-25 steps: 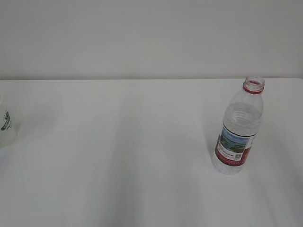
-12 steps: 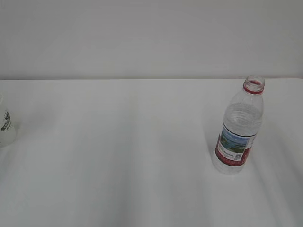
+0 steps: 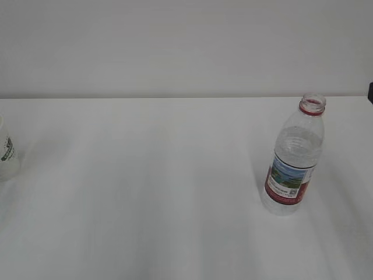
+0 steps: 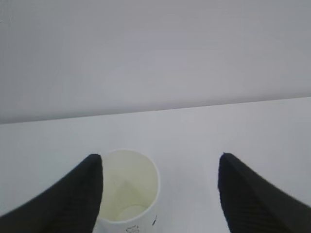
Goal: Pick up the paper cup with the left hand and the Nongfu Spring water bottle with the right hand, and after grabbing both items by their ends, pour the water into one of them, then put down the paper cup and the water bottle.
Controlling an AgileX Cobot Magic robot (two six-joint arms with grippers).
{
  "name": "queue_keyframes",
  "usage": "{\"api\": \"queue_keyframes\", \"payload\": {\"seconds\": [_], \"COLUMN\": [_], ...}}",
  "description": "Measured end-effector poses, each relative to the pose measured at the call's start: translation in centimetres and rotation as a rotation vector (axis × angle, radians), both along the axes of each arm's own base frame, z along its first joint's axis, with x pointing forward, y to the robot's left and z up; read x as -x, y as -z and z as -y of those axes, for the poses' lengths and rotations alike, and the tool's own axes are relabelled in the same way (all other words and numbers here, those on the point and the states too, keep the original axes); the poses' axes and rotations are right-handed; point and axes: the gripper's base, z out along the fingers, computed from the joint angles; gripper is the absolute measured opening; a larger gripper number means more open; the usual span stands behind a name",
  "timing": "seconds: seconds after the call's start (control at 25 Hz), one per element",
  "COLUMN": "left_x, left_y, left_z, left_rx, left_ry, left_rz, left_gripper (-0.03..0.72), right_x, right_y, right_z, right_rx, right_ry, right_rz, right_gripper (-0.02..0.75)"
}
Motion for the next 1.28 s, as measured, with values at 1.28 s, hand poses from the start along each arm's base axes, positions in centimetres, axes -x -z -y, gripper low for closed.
{"api": "queue_keyframes", "payload": {"seconds": [1.28], "left_x": [0.3], "left_y": [9.7], "left_z": [1.0], "left_rx": [0.132], "left_ry": [-0.004], "left_rz": [-0.138], "left_gripper": [0.51], "right_x": [-1.1], "right_y": [6.1], "right_z": [-1.0], "right_rx": [-0.12], "right_ry": [-0.049], "right_rz": [-0.146], "right_gripper": [0.589]}}
